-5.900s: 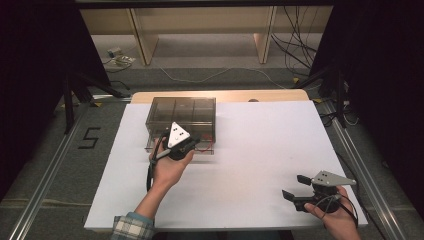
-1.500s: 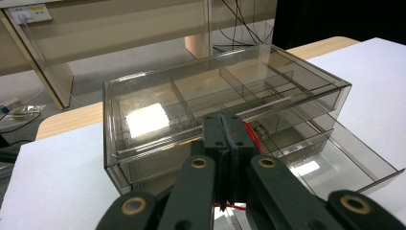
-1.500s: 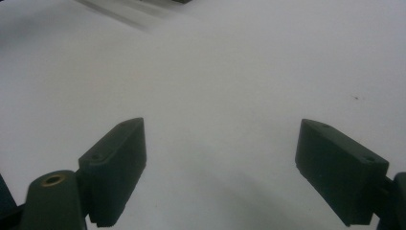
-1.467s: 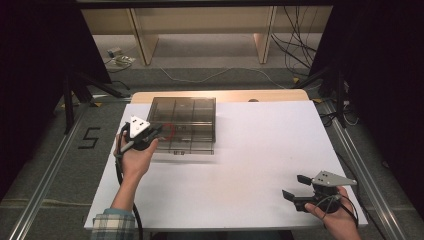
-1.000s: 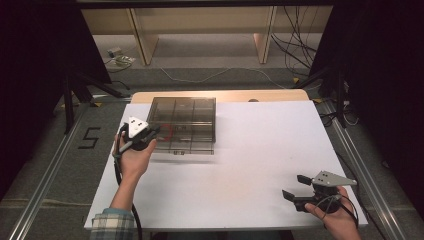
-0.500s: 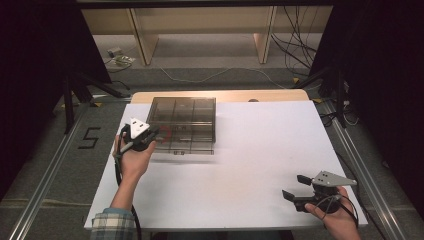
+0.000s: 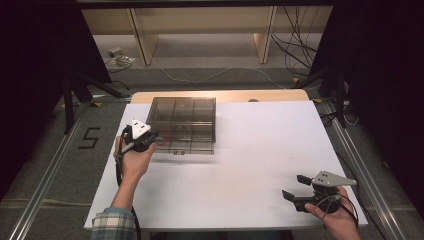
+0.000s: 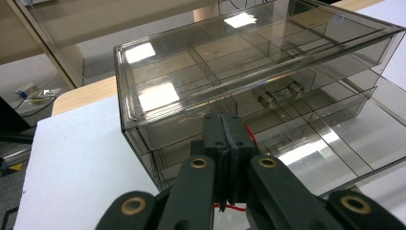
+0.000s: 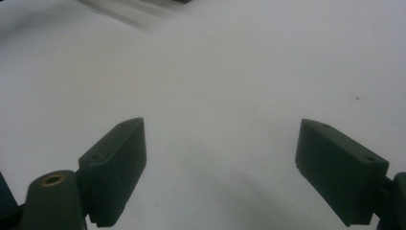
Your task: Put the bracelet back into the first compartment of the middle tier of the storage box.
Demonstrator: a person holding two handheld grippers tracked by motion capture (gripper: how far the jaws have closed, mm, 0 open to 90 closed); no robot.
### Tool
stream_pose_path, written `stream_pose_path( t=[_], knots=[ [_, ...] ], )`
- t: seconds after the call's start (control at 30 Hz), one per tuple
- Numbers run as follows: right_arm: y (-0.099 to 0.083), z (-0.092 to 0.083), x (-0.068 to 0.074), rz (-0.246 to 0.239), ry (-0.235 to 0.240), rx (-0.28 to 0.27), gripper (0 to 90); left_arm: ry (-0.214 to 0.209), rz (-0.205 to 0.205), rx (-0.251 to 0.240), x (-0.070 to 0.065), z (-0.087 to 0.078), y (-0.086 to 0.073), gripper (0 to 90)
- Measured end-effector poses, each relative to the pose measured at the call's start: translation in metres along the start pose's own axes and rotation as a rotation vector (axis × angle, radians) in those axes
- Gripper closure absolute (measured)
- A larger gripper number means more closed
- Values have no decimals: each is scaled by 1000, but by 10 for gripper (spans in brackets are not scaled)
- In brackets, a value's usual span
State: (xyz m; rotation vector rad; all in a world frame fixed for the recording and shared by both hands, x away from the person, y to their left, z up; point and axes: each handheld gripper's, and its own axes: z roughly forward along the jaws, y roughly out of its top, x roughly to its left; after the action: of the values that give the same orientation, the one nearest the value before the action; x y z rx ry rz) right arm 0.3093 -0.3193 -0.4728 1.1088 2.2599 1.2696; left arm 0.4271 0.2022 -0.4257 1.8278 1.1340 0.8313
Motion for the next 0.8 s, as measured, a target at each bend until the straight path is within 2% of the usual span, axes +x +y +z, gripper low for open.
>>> stream_pose_path(
  t=[0.8],
  knots=[
    [0,0,0,0,0,-1,187,-9,4,51,1,10,-10,892]
  ],
)
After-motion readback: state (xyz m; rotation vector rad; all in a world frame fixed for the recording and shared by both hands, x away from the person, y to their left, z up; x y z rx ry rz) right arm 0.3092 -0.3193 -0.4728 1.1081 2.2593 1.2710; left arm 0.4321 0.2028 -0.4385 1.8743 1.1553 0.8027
